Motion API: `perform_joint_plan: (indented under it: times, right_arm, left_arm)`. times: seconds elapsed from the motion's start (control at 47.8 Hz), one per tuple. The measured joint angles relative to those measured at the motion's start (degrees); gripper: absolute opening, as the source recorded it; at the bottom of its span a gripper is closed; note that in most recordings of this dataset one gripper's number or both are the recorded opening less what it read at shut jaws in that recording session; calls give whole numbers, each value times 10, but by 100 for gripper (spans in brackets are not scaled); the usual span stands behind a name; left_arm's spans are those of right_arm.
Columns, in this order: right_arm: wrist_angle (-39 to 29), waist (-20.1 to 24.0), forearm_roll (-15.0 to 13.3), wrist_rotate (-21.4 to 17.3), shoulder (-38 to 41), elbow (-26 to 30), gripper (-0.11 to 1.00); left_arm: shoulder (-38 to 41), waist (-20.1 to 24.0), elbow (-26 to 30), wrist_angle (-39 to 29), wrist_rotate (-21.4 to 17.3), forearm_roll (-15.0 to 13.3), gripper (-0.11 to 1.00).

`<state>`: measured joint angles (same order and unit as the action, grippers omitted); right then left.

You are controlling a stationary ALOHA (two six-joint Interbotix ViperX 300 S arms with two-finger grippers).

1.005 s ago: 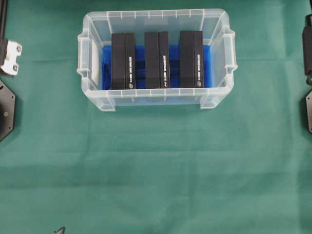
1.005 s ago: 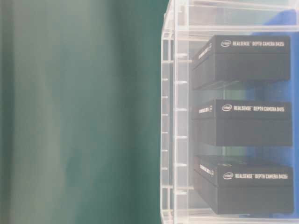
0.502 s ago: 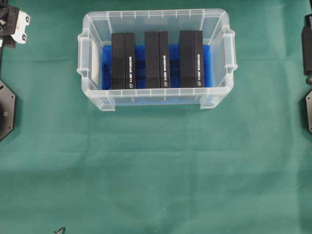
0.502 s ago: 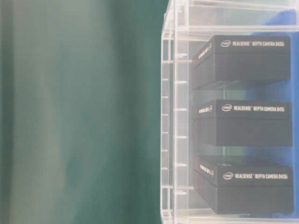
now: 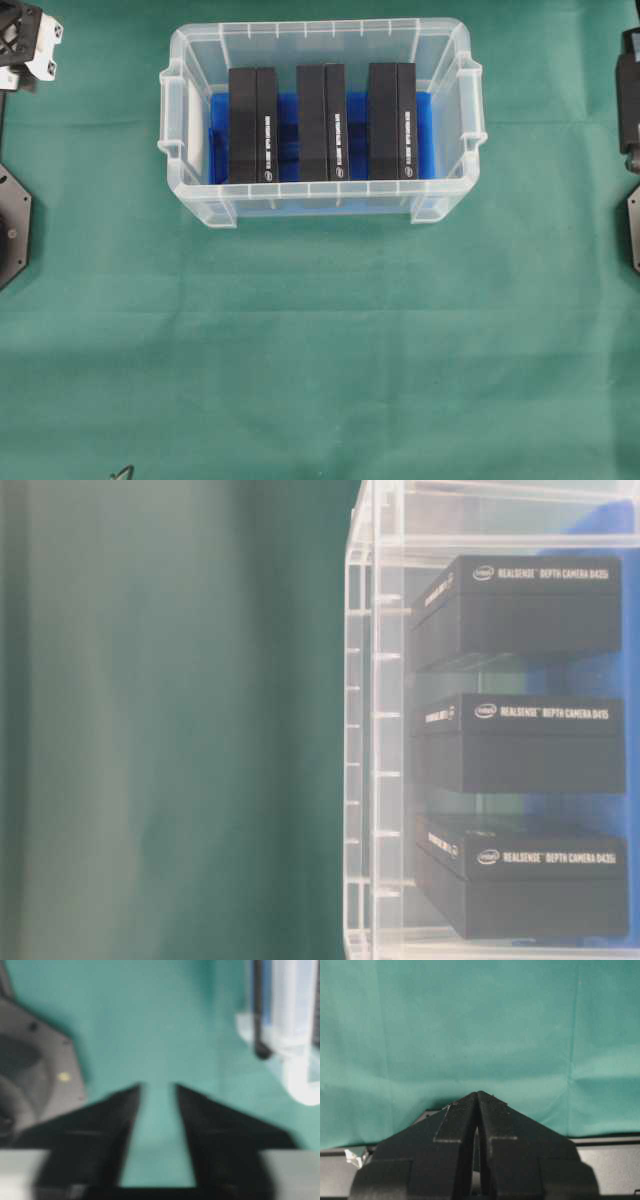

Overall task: Take the box out of the case with the left arm.
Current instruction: 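Move the open left gripper over the case toward the middle box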

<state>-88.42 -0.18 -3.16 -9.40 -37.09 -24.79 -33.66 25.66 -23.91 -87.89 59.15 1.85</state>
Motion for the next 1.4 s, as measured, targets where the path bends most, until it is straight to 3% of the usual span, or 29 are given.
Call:
perform_joint_plan:
  times: [0.126,0.209,1.026,1.403]
  right_arm:
    - [8,0,0,1,0,0,3]
    - [11,0,0,0,0,0,3]
    - [11,0,-1,1,0,0,3]
    - [11,0,-14,1,0,-1,3]
  left_arm:
    - [1,0,0,0,0,0,78]
    - [0,0,0,0,0,0,90]
    - [11,0,2,-1,4,-1,90]
    - [69,-25,47,4,43,-1,90]
